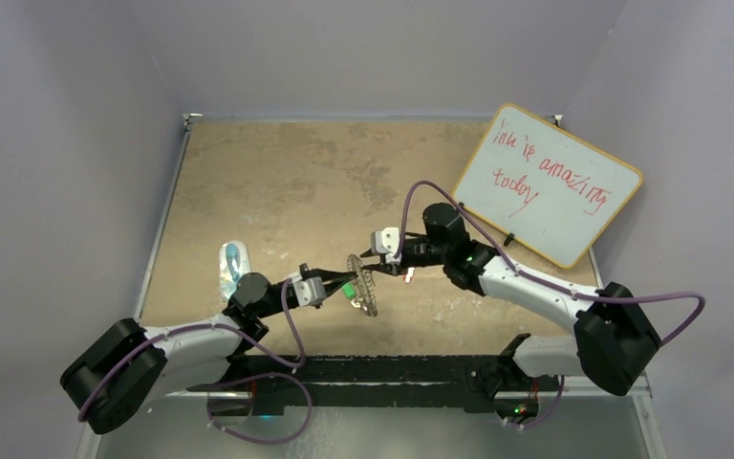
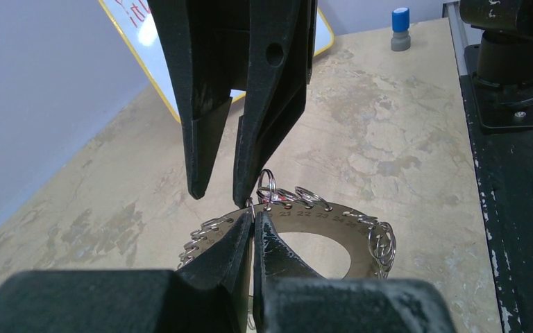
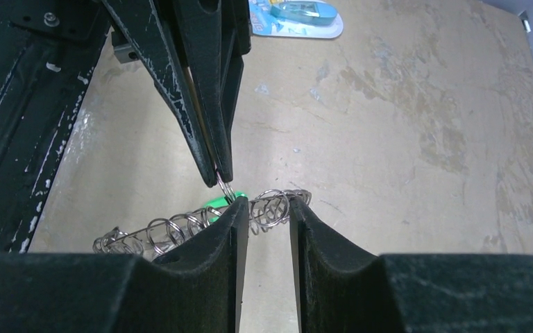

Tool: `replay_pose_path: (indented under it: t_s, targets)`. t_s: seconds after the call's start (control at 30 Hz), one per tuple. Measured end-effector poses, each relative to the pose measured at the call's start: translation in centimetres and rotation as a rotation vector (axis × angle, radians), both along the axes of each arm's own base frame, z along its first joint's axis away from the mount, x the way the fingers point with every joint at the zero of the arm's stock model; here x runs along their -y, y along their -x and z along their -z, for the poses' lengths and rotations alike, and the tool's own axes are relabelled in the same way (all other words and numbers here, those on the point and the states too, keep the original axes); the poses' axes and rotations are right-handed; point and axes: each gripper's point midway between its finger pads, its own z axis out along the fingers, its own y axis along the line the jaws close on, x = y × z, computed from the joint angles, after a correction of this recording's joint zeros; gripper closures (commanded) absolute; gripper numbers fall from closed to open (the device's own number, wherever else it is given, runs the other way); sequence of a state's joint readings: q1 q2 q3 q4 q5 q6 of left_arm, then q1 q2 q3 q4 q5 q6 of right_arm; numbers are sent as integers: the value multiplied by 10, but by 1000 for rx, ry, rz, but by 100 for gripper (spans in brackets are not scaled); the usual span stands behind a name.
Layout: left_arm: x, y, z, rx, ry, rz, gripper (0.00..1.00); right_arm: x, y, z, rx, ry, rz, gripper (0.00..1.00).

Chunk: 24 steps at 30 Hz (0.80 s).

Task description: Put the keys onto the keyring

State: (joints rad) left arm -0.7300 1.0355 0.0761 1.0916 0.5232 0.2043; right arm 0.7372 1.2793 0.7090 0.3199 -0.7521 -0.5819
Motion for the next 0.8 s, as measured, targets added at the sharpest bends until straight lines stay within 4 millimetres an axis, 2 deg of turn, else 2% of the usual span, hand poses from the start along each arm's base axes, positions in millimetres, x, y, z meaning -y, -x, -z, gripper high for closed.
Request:
replay_pose_path:
  t_s: [0.2,0.37,0.53,0.8]
  targets:
    - [1,2,0,1,0,6,100,5,2,8,-6,32,-4,70]
    - [1,2,0,1,0,6,100,6,2,11,-1,45,-10,79]
    - [1,2,0,1,0,6,100,9,5,13,-5,61,-16,80]
    - [2,3,0,1,-1,11,100,11,12,2,27,45,-49,80]
